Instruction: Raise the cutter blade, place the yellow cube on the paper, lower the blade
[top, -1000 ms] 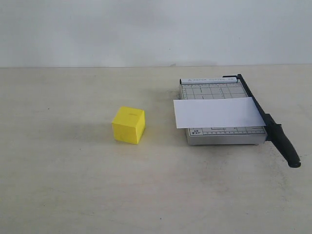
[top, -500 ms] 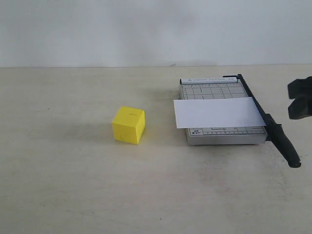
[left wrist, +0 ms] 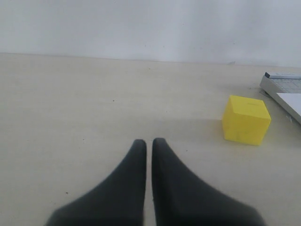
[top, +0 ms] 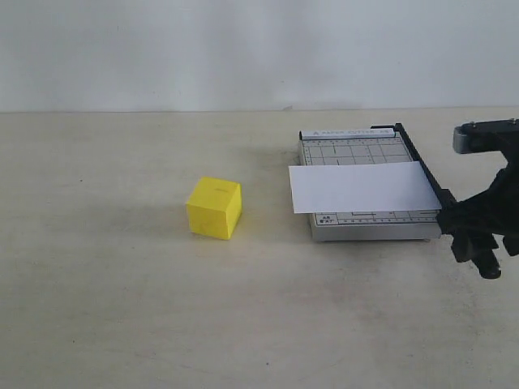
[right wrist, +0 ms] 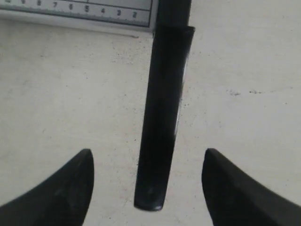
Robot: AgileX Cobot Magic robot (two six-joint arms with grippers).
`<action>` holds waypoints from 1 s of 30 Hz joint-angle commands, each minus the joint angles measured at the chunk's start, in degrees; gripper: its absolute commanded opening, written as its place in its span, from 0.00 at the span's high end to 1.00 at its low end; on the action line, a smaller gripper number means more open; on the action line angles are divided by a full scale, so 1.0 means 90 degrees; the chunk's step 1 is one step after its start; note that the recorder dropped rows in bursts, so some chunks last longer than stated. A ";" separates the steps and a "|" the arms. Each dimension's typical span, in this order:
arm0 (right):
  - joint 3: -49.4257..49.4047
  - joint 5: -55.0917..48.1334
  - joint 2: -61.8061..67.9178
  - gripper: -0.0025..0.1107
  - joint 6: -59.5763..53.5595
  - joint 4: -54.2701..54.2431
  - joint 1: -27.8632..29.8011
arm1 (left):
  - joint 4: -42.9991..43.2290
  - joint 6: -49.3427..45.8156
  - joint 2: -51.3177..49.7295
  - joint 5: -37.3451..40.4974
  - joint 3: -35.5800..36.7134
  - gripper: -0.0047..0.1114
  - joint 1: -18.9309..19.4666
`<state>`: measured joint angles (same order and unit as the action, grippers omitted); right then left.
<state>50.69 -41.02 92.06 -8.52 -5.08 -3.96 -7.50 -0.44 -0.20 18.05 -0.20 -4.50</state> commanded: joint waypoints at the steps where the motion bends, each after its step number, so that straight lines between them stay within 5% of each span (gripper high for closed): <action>1: 0.0041 0.0308 0.0348 0.43 -0.0107 0.0139 0.0005 | 0.0003 -0.0007 0.0022 -0.0065 0.0022 0.92 -0.0020; 8: 0.0041 0.0460 0.0520 0.45 -0.0117 0.0139 0.0005 | 0.0003 -0.0007 0.0022 -0.0065 0.0022 0.92 -0.0020; 14: 0.0041 0.0624 0.0520 0.69 -0.0133 0.0139 0.0005 | 0.0003 -0.0007 0.0022 -0.0065 0.0022 0.92 -0.0020; 22: 0.0041 0.0884 0.0520 0.68 -0.0115 0.0074 0.0005 | 0.0003 -0.0007 0.0022 -0.0065 0.0022 0.92 -0.0020; 28: 0.0041 0.0949 0.0520 0.98 -0.0115 -0.0004 0.0005 | 0.0003 -0.0007 0.0022 -0.0065 0.0022 0.92 -0.0020; 30: 0.0041 0.0949 0.0520 0.98 -0.0073 -0.0031 0.0005 | 0.0003 -0.0007 0.0022 -0.0065 0.0022 0.92 -0.0020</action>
<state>50.69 -33.35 96.78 -8.36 -5.31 -3.96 -7.50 -0.44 -0.20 18.05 -0.20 -4.50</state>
